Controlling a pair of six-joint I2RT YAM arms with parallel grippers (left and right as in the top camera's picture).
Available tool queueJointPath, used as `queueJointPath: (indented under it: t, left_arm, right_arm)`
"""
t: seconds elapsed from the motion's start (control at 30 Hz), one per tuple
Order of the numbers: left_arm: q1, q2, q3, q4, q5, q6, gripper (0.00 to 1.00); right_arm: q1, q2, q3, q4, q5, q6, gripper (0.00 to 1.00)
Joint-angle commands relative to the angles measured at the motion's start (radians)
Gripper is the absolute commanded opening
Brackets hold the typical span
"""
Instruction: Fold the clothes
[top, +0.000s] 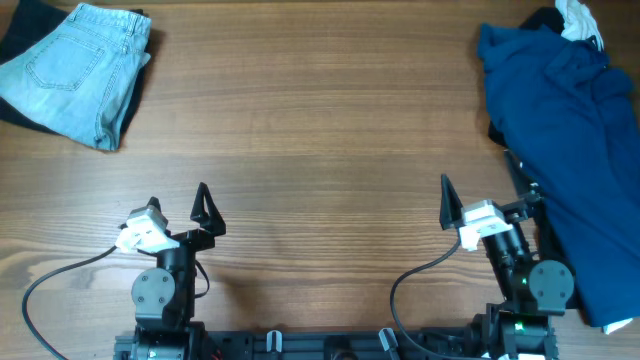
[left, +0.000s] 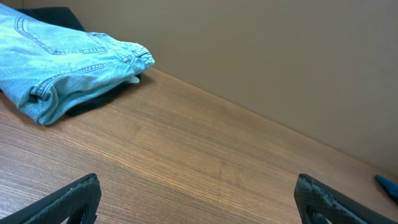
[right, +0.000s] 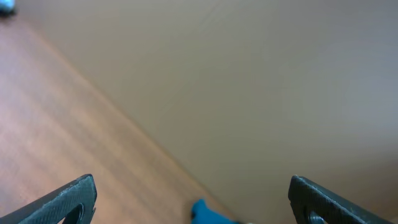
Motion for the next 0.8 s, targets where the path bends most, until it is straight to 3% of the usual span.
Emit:
queueJointPath:
  t: [0.0, 0.13, 0.23, 0.3, 0.37, 0.47, 0.77]
  left_arm:
    - [0.008, 0.002, 0.0, -0.005, 0.002, 0.012, 1.0]
    - [0.008, 0.002, 0.0, -0.005, 0.002, 0.012, 1.0]
    - [0.008, 0.002, 0.0, -0.004, 0.002, 0.012, 1.0]
    - [0.008, 0.002, 0.0, -0.004, 0.002, 0.012, 1.0]
    - [0.008, 0.002, 0.0, -0.005, 0.002, 0.012, 1.0]
    - [0.008, 0.003, 0.0, -0.005, 0.002, 0.012, 1.0]
    - [0.008, 0.003, 0.0, -0.005, 0.002, 0.012, 1.0]
  right_arm:
    - [0.003, -0.003, 0.002, -0.057, -0.029, -0.244, 1.0]
    - [0.003, -0.003, 0.002, -0.209, -0.029, -0.566, 1.0]
    - [0.003, -0.003, 0.002, -0.386, -0.029, -0.912, 1.0]
    - [0.003, -0.003, 0.002, -0.538, -0.029, -1.226, 1.0]
    - [0.002, 0.008, 0.004, -0.54, 0.071, -1.407, 1.0]
    - [0.0, 0.017, 0.004, -0.563, 0.382, -1.411, 1.0]
    - [-0.002, 0.047, 0.004, -0.557, 0.502, -1.411, 1.0]
